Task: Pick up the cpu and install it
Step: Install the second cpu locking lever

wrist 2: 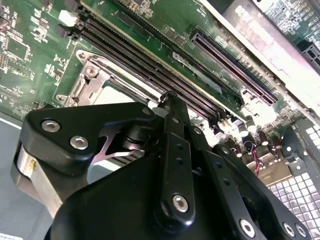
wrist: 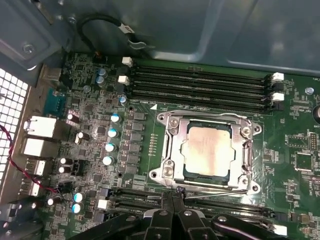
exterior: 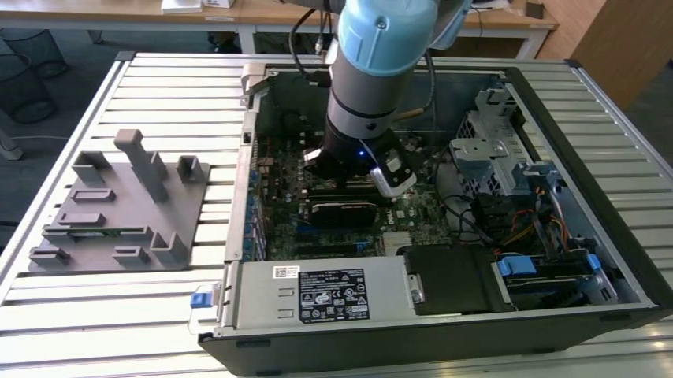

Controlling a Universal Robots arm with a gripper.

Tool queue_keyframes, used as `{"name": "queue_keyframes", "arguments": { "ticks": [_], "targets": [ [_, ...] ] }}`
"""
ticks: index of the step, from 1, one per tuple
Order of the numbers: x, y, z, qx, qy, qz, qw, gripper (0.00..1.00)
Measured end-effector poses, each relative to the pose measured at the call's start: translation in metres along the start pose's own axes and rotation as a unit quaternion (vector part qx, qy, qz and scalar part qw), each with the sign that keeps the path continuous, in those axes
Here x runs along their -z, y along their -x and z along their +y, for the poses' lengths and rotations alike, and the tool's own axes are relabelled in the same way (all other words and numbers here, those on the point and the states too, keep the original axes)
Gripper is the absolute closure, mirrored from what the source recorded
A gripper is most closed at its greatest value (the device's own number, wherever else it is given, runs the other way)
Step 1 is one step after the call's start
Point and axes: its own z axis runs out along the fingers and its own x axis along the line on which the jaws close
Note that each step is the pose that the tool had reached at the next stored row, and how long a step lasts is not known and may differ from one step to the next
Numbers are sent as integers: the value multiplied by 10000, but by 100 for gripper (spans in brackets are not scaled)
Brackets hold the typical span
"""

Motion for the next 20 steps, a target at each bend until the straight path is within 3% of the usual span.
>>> {"name": "queue_keyframes", "arguments": {
  "ticks": [4,14,20],
  "targets": [
    [-16,-34,-7,-14,41,-9,10000,89],
    [-93,-95,-45,-69,72,-25,9999,89],
    [-120,-138,-51,-96,115,-36,9999,89]
  ]
}}
